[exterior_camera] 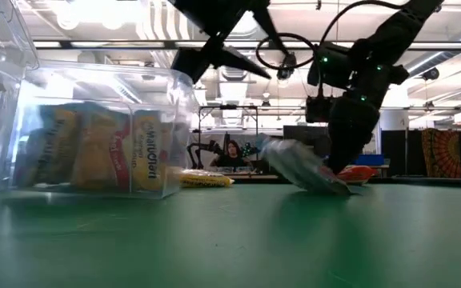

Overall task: Sort Maruchan noodles
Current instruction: Put the blue noodle pack into the middle transparent bin

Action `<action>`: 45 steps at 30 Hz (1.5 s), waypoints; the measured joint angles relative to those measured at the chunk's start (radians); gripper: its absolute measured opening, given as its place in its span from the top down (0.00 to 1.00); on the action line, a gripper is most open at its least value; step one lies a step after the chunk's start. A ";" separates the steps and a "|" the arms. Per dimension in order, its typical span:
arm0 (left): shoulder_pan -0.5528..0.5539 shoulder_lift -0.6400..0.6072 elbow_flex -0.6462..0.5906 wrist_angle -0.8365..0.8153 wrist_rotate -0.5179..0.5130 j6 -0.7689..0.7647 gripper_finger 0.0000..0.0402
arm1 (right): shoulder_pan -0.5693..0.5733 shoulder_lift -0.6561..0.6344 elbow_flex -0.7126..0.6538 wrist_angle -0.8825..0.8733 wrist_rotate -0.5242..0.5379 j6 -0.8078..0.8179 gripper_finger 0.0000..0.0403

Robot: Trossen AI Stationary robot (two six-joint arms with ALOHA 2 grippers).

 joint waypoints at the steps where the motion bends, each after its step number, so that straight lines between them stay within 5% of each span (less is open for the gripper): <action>1: -0.003 0.006 0.000 0.024 0.000 -0.006 0.63 | 0.000 0.000 -0.008 -0.005 0.003 -0.009 0.87; 12: -0.008 -0.003 0.000 0.061 0.021 -0.005 0.63 | 0.000 -0.009 -0.065 0.047 0.003 -0.034 0.87; 20: 0.001 -0.037 0.086 -0.065 0.031 0.057 0.63 | 0.000 -0.032 -0.065 0.067 0.002 -0.035 0.87; 31: 0.017 0.036 0.154 -0.074 0.052 -0.060 0.63 | -0.003 -0.034 -0.065 0.067 0.000 -0.043 0.87; 37: 0.020 0.162 0.334 -0.096 0.105 -0.018 0.63 | -0.002 -0.034 -0.065 0.069 0.001 -0.053 0.87; 45: 0.031 0.328 0.606 -0.430 0.102 0.005 0.63 | -0.002 -0.035 -0.069 0.071 0.000 -0.084 0.87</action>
